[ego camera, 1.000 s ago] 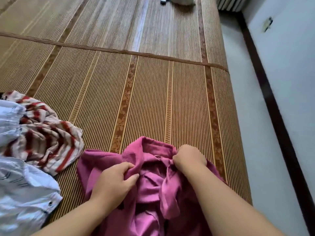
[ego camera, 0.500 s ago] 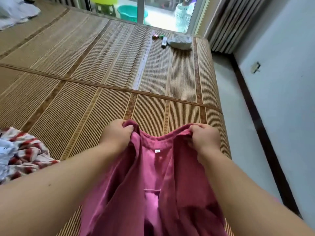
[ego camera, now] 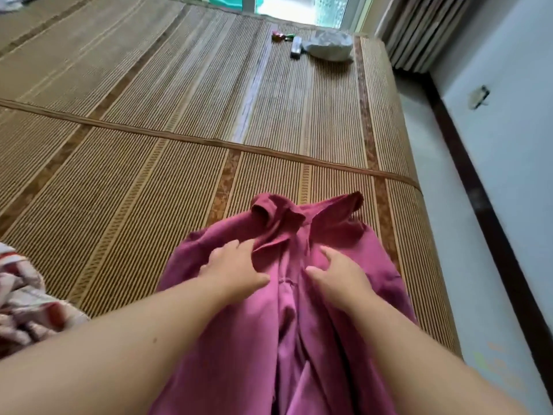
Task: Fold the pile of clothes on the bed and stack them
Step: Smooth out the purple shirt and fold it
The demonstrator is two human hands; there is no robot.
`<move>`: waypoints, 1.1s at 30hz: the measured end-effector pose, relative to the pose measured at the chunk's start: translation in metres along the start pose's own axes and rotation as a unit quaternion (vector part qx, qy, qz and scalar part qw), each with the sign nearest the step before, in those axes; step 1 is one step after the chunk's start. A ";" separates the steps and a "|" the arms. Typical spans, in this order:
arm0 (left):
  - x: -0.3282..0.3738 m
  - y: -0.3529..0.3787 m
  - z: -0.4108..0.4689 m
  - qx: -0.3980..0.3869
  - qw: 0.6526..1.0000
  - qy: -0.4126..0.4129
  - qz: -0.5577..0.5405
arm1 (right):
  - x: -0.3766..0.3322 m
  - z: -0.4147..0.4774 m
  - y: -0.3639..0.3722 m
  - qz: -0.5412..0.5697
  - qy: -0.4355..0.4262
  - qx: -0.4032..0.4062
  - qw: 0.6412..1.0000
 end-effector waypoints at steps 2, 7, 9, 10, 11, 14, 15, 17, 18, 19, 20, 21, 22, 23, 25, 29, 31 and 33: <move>-0.028 0.028 -0.008 -0.026 0.999 -0.002 0.021 | 0.022 -0.006 0.034 -0.061 0.018 -0.068 0.996; -0.055 0.047 -0.021 0.038 0.998 0.043 -0.021 | 0.033 -0.011 0.063 -0.159 0.019 -0.097 0.982; -0.066 0.045 -0.029 0.092 0.995 0.037 -0.029 | 0.020 -0.019 0.062 -0.136 0.005 -0.035 0.990; -0.075 0.043 -0.033 0.131 0.991 0.018 -0.027 | 0.011 -0.027 0.063 -0.118 -0.016 0.012 0.993; -0.086 0.040 -0.038 0.172 0.984 -0.017 -0.032 | 0.001 -0.038 0.065 -0.098 -0.049 0.059 0.992; -0.129 0.029 -0.056 0.192 0.959 -0.200 -0.062 | -0.030 -0.071 0.087 -0.056 -0.149 0.089 0.983; -0.141 0.030 -0.062 0.147 0.955 -0.254 -0.046 | -0.038 -0.079 0.098 -0.058 -0.169 0.051 0.983; -0.154 0.035 -0.072 0.032 0.958 -0.283 0.013 | -0.053 -0.091 0.125 -0.080 -0.176 -0.048 0.980; -0.156 0.037 -0.075 0.002 0.965 -0.260 0.023 | -0.058 -0.095 0.137 -0.090 -0.164 -0.087 0.978; -0.156 0.037 -0.078 -0.001 0.974 -0.225 0.003 | -0.062 -0.097 0.148 -0.097 -0.148 -0.111 0.978; -0.156 0.036 -0.079 0.010 0.981 -0.188 -0.050 | -0.065 -0.098 0.155 -0.100 -0.132 -0.118 0.979; -0.158 0.034 -0.081 0.032 0.981 -0.158 -0.109 | -0.066 -0.098 0.159 -0.103 -0.118 -0.113 0.981; -0.160 0.031 -0.083 0.057 0.977 -0.134 -0.155 | -0.064 -0.097 0.161 -0.110 -0.106 -0.101 0.983; -0.163 0.025 -0.086 0.084 0.972 -0.113 -0.187 | -0.060 -0.096 0.162 -0.121 -0.096 -0.090 0.984; -0.170 0.008 -0.094 0.139 0.959 -0.086 -0.230 | -0.050 -0.097 0.161 -0.137 -0.082 -0.083 0.984; -0.189 -0.043 -0.106 0.111 0.970 -0.047 -0.211 | -0.046 -0.101 0.162 -0.160 -0.076 -0.085 0.980; -0.198 -0.050 -0.111 -0.035 0.994 -0.093 -0.053 | -0.052 -0.101 0.162 -0.173 -0.066 -0.079 0.980; -0.207 -0.044 -0.120 -0.145 0.980 -0.121 0.070 | -0.059 -0.101 0.161 -0.196 -0.057 -0.076 0.976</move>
Point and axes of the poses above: each hand's wrist, its own z-axis towards the middle knuckle, its own y-axis out of the palm, x = y × z, the point moved 3 cm from there along z, towards the middle knuckle, and after that the axes turned 3 degrees about -x, right-handed, at the moved point
